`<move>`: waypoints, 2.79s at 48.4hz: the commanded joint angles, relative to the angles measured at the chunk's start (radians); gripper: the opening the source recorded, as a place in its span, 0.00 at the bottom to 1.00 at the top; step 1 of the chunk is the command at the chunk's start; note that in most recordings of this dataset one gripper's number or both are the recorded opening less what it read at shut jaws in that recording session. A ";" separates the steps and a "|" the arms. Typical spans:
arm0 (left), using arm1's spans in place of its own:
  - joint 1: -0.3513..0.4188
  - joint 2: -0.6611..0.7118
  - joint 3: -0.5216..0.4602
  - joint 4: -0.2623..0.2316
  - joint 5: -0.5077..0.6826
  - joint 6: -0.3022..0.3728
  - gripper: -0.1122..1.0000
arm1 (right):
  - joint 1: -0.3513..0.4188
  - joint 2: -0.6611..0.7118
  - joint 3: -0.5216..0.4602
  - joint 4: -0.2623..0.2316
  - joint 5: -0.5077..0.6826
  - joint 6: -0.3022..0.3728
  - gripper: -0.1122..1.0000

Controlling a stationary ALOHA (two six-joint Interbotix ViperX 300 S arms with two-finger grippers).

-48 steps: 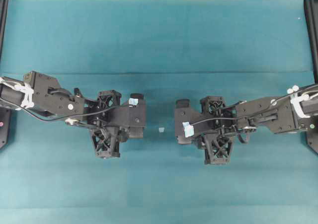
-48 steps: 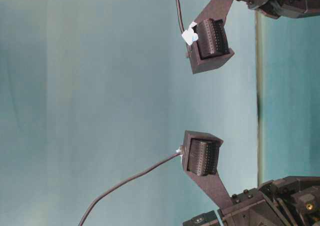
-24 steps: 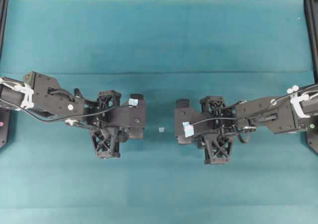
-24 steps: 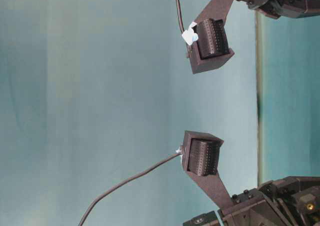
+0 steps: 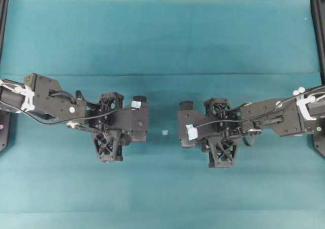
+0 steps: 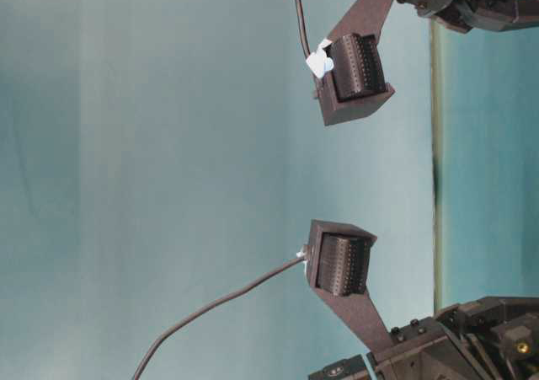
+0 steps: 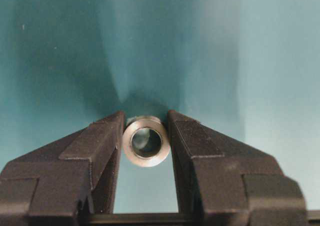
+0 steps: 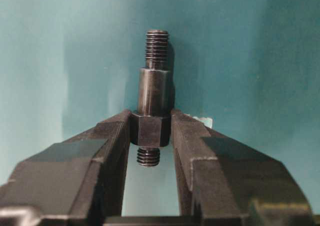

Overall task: Insert the washer onto the shaft with both hands.
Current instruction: 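Close left gripper on the washer and right gripper on the shaft hex, then lift both parts and rotate grippers to face each other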

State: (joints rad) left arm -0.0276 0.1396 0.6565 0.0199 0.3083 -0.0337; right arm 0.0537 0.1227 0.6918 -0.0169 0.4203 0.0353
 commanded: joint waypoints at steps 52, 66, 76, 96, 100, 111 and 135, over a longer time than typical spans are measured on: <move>-0.009 -0.055 -0.005 0.002 -0.002 0.003 0.40 | -0.058 -0.038 0.005 -0.020 0.008 -0.043 0.11; -0.009 -0.071 -0.023 0.002 0.000 0.008 0.40 | -0.057 -0.060 0.011 -0.020 0.011 -0.037 0.10; -0.009 -0.114 -0.012 0.002 -0.037 0.006 0.40 | -0.057 -0.091 0.023 -0.015 -0.011 -0.035 0.10; -0.009 -0.190 0.097 0.002 -0.290 0.006 0.40 | -0.037 -0.137 0.080 0.014 -0.175 -0.032 0.10; -0.009 -0.196 0.110 0.002 -0.321 0.006 0.40 | -0.031 -0.144 0.097 0.026 -0.215 -0.032 0.10; -0.009 -0.213 0.138 0.002 -0.403 0.003 0.40 | -0.014 -0.161 0.130 0.034 -0.299 -0.020 0.10; -0.009 -0.216 0.150 0.002 -0.571 -0.006 0.40 | 0.006 -0.195 0.192 0.034 -0.505 0.072 0.10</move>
State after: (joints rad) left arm -0.0353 -0.0583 0.8145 0.0199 -0.2332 -0.0383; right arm 0.0568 -0.0476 0.8836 0.0153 -0.0476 0.0920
